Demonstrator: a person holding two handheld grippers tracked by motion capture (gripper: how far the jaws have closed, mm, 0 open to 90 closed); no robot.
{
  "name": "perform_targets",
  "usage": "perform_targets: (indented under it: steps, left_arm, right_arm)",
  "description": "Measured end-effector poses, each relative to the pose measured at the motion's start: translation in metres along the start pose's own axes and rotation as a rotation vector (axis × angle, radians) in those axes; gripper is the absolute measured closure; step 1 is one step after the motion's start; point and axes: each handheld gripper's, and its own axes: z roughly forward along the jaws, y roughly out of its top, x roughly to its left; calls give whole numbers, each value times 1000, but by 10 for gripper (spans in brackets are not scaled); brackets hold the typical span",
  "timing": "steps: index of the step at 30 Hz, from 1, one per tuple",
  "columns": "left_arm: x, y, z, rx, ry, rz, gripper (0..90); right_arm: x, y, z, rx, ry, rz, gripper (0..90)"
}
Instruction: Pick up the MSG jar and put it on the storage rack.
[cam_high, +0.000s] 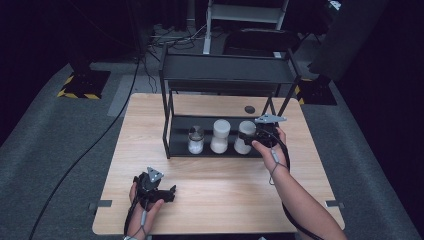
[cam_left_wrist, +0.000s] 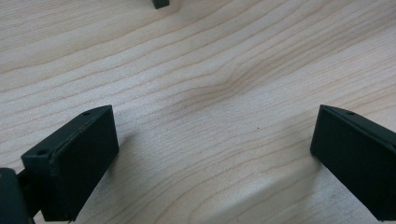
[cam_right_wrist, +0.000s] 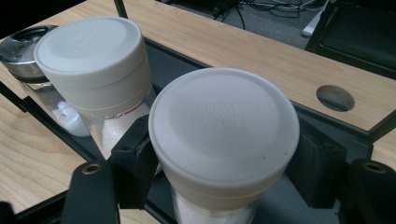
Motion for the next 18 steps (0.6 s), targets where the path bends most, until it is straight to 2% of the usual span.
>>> perform_targets:
  steps: [5,9,10,12,14,18]
  left_arm:
    - [0,0,0,0,0,0,3]
    - [0,0,0,0,0,0,3]
    - [0,0,0,0,0,0,3]
    - [0,0,0,0,0,0,3]
    - [0,0,0,0,1,0,3]
    - [0,0,0,1,1,0,3]
  right_arm:
    - [-1,-2,0,-7,-1,9,330]
    - [-6,-3,0,-5,12,35,321]
    - [-8,-3,-1,-7,18,41,306]
    - [-9,-4,-3,-21,18,56,215]
    - [-10,-3,-7,-34,27,68,176]
    - [-10,0,-18,-47,39,61,126]
